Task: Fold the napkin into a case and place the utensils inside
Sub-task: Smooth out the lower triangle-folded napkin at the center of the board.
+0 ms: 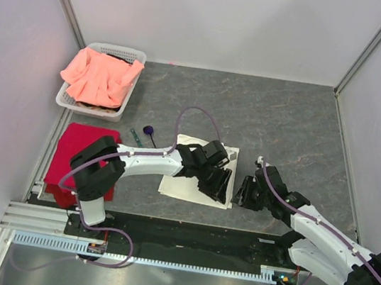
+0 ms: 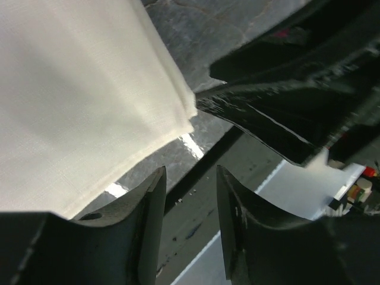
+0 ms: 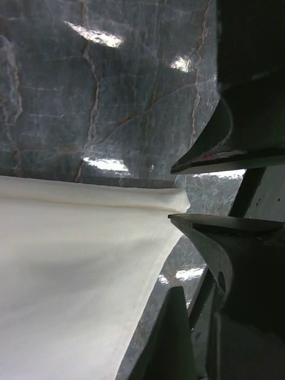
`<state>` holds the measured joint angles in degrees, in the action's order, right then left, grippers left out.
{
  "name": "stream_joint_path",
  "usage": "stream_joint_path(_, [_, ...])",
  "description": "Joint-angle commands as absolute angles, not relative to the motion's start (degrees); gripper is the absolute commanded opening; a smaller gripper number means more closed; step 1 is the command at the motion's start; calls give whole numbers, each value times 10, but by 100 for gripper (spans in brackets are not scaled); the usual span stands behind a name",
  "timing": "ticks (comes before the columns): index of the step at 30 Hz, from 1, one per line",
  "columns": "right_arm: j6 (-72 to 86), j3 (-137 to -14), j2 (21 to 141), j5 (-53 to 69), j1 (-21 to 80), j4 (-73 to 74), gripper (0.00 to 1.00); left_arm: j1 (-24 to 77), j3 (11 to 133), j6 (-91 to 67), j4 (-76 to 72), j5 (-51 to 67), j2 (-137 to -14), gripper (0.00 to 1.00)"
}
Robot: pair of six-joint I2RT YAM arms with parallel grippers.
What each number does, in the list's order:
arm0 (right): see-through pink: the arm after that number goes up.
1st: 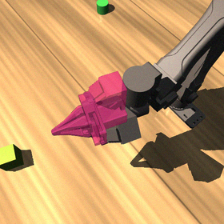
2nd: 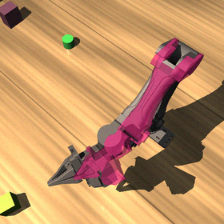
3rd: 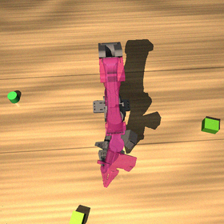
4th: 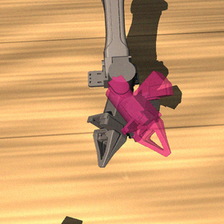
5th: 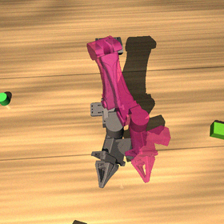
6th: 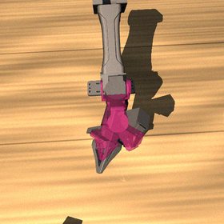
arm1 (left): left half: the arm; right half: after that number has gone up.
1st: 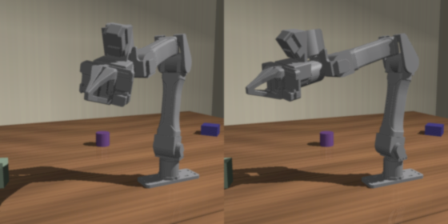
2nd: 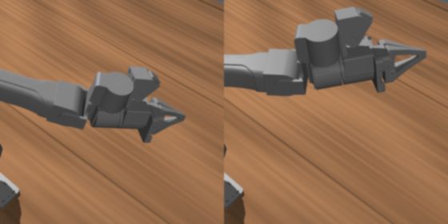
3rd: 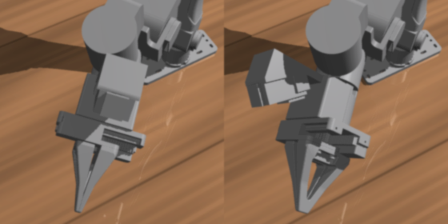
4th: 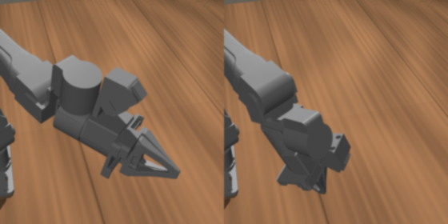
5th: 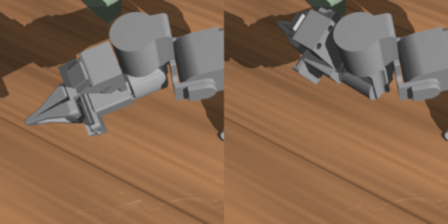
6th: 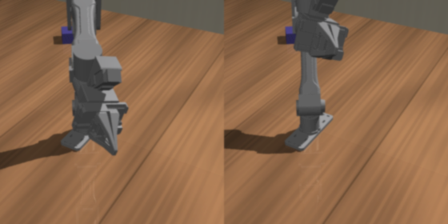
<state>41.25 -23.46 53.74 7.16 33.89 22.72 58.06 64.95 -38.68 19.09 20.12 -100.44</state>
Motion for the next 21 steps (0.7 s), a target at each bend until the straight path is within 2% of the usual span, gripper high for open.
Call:
stream_joint_path(1, [438, -203, 502, 93, 338, 199, 37, 598, 685, -385, 170, 169, -1028, 45])
stream_joint_path(6, [439, -176, 500, 96, 338, 180, 36, 610, 698, -391, 171, 163, -1054, 45])
stream_joint_path(14, [437, -167, 504, 99, 338, 158, 35, 624, 725, -392, 190, 135, -1084, 51])
stream_joint_path(18, [441, -172, 478, 103, 338, 162, 39, 626, 733, -394, 193, 123, -1096, 47])
stream_joint_path(21, [439, -182, 475, 99, 337, 172, 40, 626, 738, -396, 198, 120, -1107, 40])
